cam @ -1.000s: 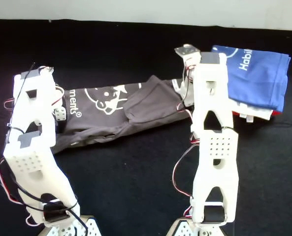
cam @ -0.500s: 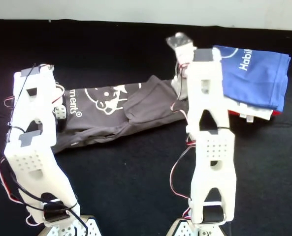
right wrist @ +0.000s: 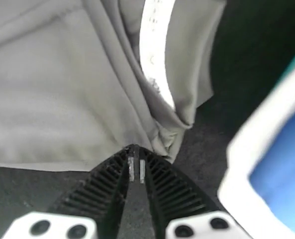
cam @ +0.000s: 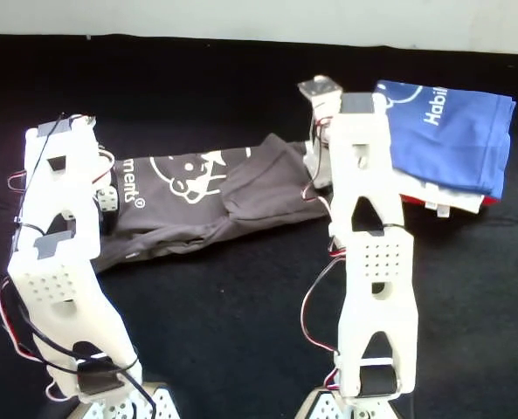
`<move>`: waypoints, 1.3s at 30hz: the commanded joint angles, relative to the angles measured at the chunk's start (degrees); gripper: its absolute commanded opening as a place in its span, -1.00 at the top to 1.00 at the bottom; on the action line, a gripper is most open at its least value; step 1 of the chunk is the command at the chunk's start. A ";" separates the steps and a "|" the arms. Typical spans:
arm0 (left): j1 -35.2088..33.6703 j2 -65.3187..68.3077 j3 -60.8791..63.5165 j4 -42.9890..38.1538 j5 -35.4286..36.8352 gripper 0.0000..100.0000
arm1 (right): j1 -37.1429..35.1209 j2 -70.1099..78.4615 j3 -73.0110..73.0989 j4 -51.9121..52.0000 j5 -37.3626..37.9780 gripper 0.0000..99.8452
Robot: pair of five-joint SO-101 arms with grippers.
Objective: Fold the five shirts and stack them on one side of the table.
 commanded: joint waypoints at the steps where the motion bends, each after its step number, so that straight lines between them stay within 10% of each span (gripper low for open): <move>1: 1.19 -0.75 -3.21 -0.09 0.35 0.98 | -0.13 0.66 -0.66 1.45 1.41 0.98; 15: -3.30 -0.13 -12.53 5.63 0.26 0.97 | 1.71 -18.15 -0.75 1.45 1.49 0.97; 23: -7.60 -0.13 -12.70 5.01 -0.09 0.49 | -0.04 -33.89 6.99 1.45 -0.62 0.63; 39: -10.33 9.63 -12.88 -2.55 -3.34 0.52 | -1.71 -54.37 24.04 1.27 -0.44 0.65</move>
